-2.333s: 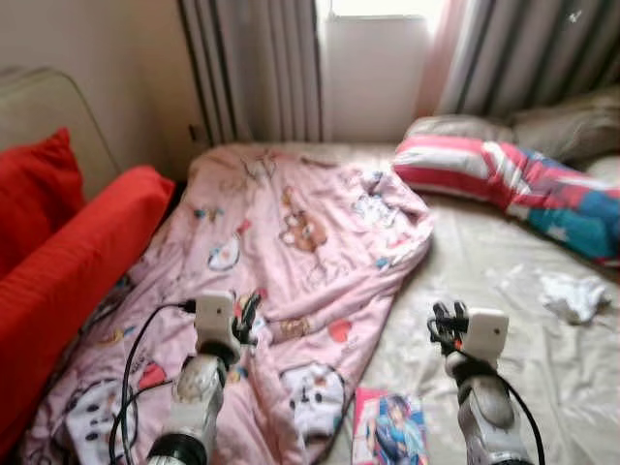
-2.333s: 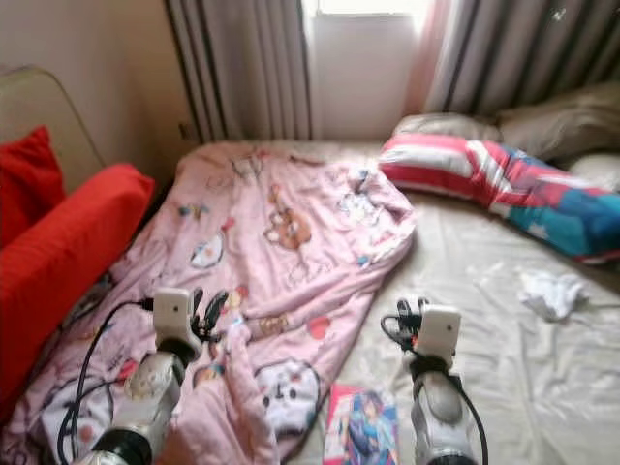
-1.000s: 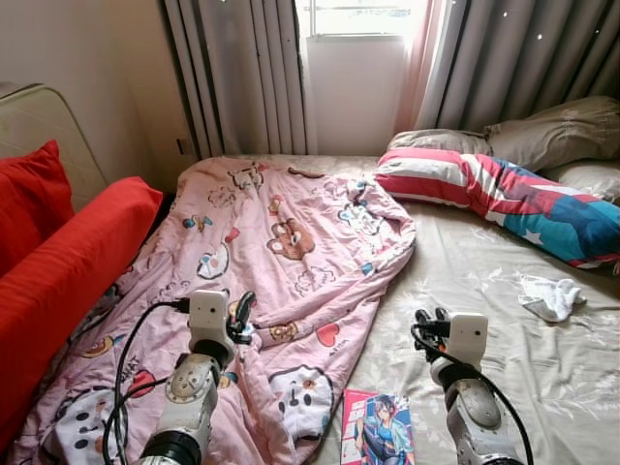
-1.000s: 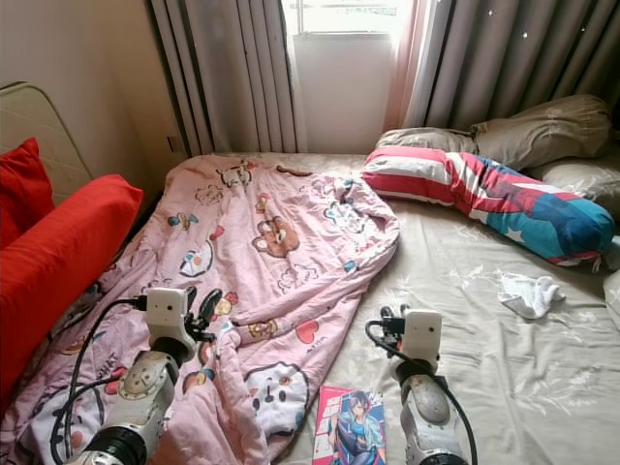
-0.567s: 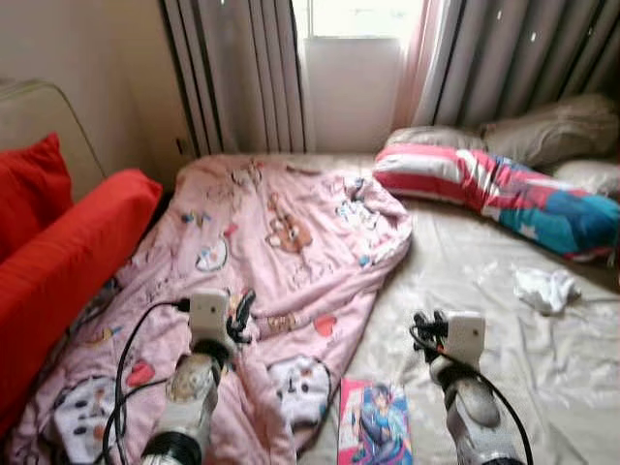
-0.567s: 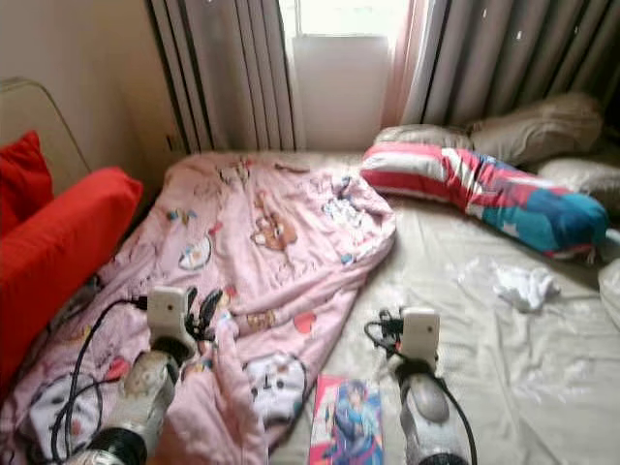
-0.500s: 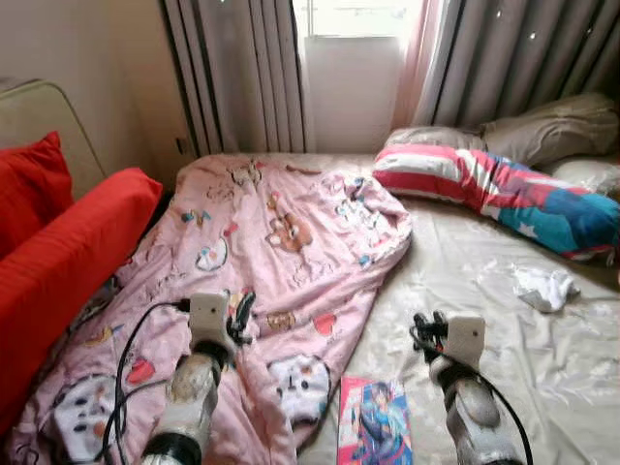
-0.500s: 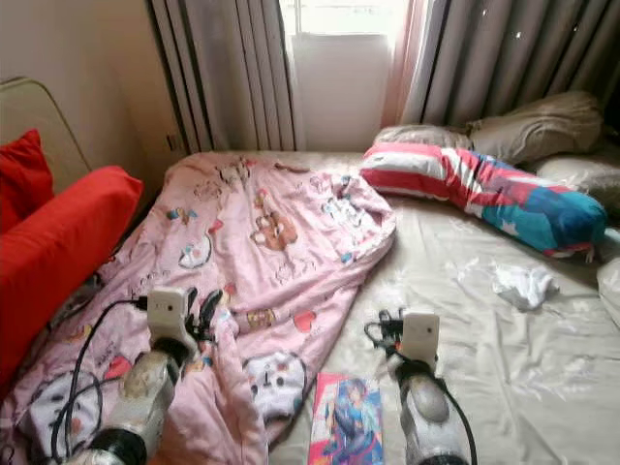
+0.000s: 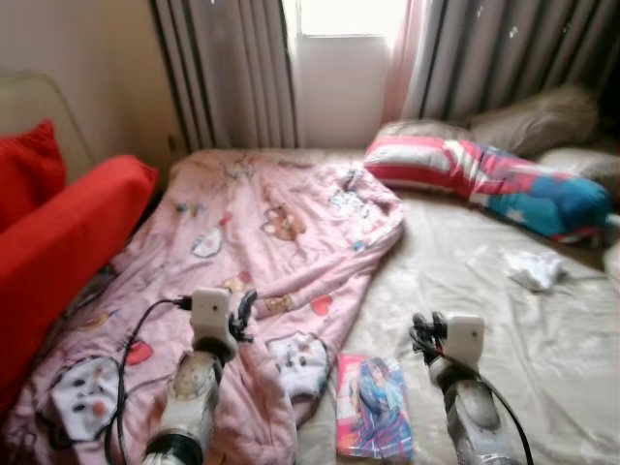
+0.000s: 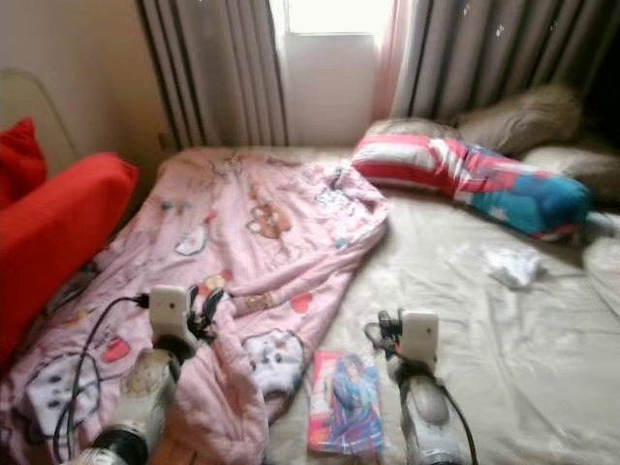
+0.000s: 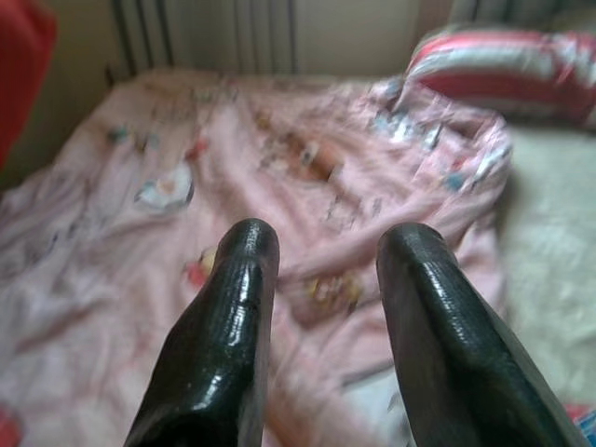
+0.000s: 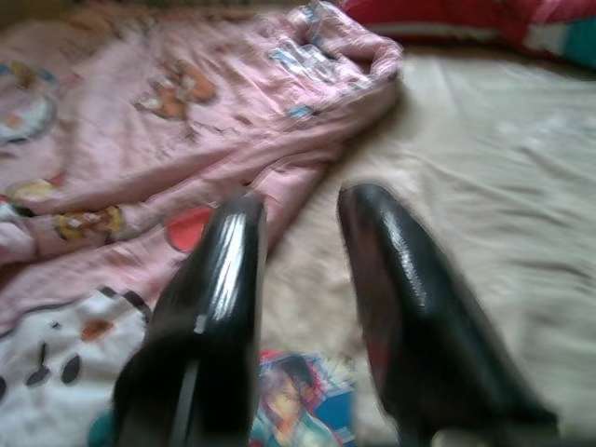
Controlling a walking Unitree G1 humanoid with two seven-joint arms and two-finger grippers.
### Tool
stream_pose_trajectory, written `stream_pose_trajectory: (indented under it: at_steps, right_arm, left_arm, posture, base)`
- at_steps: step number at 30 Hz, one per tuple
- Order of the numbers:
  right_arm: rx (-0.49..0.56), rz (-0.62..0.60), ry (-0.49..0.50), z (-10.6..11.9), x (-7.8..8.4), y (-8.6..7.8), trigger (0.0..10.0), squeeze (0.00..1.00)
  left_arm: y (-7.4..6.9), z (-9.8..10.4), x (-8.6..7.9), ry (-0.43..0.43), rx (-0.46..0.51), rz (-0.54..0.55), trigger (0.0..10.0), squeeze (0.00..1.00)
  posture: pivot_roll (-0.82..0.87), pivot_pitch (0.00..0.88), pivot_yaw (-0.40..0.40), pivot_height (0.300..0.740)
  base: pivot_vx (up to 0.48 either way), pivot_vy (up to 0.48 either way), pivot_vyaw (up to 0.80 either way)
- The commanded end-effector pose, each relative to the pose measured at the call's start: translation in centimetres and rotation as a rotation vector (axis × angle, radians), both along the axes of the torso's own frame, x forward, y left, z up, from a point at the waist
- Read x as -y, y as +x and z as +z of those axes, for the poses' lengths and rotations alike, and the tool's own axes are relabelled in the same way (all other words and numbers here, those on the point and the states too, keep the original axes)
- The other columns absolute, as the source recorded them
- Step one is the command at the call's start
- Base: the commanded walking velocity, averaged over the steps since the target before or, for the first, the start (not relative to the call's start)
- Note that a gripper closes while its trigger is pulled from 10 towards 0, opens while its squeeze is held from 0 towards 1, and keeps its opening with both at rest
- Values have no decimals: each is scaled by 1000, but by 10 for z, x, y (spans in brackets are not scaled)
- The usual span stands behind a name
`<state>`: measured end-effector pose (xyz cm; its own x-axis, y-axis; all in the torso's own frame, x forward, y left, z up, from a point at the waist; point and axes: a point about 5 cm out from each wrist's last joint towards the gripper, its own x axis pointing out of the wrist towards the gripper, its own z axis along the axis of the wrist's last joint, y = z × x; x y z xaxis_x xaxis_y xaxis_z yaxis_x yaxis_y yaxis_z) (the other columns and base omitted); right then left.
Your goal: Clean up the room
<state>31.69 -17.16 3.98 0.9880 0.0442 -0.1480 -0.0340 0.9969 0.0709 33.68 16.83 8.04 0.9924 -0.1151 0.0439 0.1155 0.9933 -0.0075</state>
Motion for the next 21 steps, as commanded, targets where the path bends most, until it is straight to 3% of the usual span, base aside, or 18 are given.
stream_pose_trajectory:
  at_steps: [1,21]
  right_arm:
    - [-13,19,-1,-1,-4,1,10000,0]
    - [-6,24,-1,-1,-6,0,10000,0]
  left_arm:
    - [1,0,-2,9,-10,-2,10000,0]
    - [1,-2,0,10,-24,-8,10000,0]
  posture:
    - [-76,60,24,640]
    - [-76,60,25,582]
  base:
    - [0,0,0]
    - [0,0,0]
